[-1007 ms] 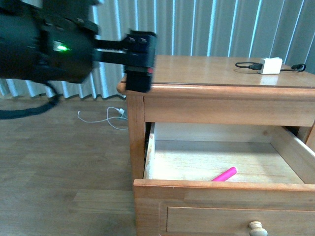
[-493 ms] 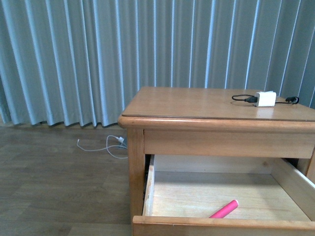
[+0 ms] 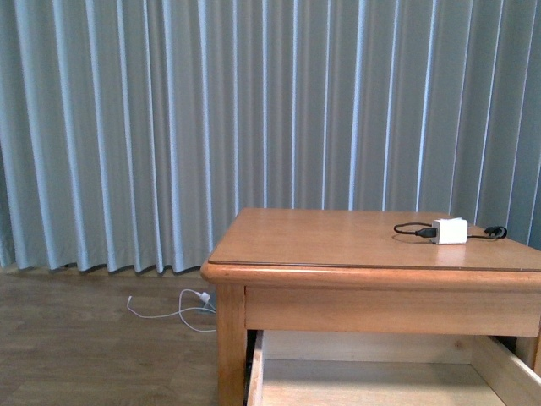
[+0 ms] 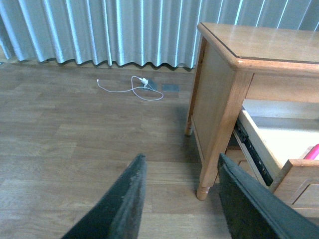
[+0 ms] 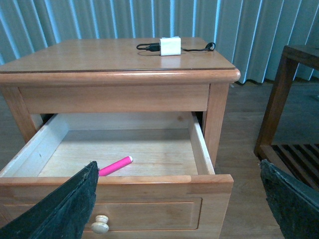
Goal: Place pink marker in drawer with both arms
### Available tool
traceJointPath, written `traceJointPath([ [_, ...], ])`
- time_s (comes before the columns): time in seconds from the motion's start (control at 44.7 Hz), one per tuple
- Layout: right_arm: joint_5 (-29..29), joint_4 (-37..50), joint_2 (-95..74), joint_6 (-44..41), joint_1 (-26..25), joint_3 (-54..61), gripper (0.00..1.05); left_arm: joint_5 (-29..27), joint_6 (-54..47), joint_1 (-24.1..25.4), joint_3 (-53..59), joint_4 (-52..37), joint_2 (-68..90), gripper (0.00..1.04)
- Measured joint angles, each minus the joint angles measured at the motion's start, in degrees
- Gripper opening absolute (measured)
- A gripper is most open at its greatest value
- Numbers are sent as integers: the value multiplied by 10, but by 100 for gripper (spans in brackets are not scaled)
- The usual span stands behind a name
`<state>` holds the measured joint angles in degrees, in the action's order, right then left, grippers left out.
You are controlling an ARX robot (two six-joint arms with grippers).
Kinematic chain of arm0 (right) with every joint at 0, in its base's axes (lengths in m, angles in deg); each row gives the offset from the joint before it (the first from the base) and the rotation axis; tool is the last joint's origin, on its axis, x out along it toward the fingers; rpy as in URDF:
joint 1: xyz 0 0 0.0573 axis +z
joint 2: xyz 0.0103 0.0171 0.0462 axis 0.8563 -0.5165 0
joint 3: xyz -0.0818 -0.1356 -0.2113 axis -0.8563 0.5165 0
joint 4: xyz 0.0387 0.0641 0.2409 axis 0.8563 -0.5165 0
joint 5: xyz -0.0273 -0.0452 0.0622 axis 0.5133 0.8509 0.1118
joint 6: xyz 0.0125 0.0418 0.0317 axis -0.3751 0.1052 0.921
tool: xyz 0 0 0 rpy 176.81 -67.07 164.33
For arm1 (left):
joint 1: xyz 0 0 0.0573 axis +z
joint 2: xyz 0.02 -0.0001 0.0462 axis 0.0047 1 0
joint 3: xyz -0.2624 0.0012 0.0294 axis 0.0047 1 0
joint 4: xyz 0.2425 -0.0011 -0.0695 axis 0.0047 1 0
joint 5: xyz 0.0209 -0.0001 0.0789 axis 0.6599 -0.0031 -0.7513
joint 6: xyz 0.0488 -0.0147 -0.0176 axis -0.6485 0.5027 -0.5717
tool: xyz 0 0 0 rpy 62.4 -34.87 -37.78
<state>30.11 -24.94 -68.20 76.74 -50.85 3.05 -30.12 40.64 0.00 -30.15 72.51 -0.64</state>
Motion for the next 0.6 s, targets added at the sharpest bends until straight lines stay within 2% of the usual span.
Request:
traceJointPath([
  [0.269, 0, 0, 0, 0, 0, 0, 96, 0, -11, 1, 23, -5, -18, 4],
  [0.604, 0, 0, 0, 0, 0, 0, 96, 0, -15, 1, 50, -11, -43, 4],
])
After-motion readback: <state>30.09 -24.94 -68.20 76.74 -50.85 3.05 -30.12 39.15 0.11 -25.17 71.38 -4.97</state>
